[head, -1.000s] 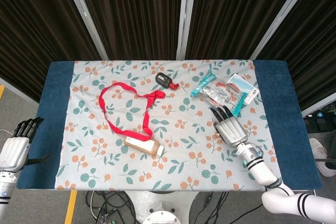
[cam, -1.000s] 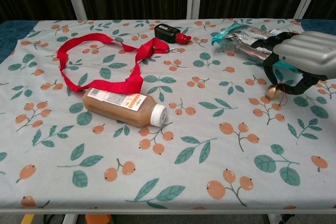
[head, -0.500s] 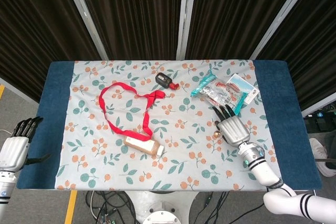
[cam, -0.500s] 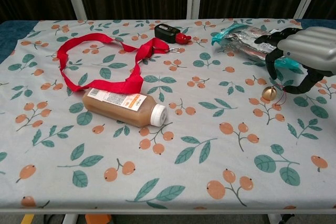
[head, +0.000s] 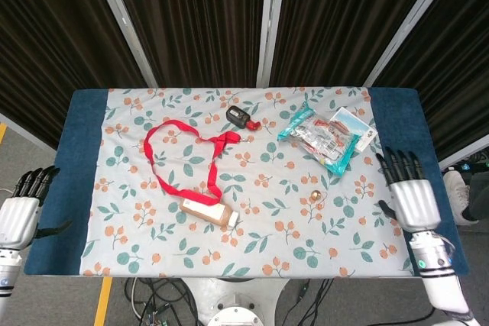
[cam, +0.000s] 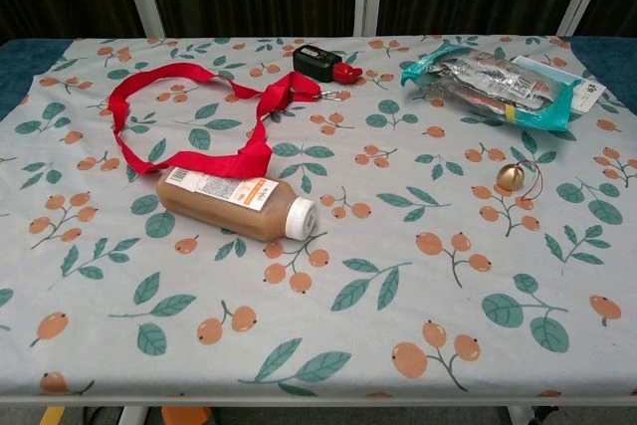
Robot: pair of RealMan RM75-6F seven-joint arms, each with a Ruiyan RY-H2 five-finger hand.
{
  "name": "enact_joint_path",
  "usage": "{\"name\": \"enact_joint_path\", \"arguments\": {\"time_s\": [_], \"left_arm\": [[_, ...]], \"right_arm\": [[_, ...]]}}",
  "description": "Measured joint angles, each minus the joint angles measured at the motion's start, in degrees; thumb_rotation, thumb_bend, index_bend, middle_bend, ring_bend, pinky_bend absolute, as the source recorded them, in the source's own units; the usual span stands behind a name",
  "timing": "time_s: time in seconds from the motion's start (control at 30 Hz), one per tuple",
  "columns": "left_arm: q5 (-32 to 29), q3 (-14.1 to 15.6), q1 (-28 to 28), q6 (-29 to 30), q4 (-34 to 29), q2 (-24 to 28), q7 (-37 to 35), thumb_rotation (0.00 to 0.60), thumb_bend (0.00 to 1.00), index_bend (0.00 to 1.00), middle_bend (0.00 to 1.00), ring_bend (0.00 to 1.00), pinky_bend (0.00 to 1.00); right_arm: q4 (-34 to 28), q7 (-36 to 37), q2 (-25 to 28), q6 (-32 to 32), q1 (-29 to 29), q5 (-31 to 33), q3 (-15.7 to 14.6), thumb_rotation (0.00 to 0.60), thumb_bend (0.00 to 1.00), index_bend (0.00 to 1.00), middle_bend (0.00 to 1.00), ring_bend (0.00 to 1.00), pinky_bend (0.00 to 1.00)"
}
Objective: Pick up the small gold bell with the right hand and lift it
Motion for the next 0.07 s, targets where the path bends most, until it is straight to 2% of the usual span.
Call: {"name": "enact_joint_path", "arguments": {"time_s": [0.07], "left_arm": [[0.1,0.0,0.0,0.2,-0.7,0.4,0.9,0.6,0.09,0.03,0.04,0.0,0.02]], "right_arm": [[1.6,3.5,0.1,2.2,-3.1,-0.1,-0.9,0.6,0.07,0.0,0.0,0.0,0.0]]}}
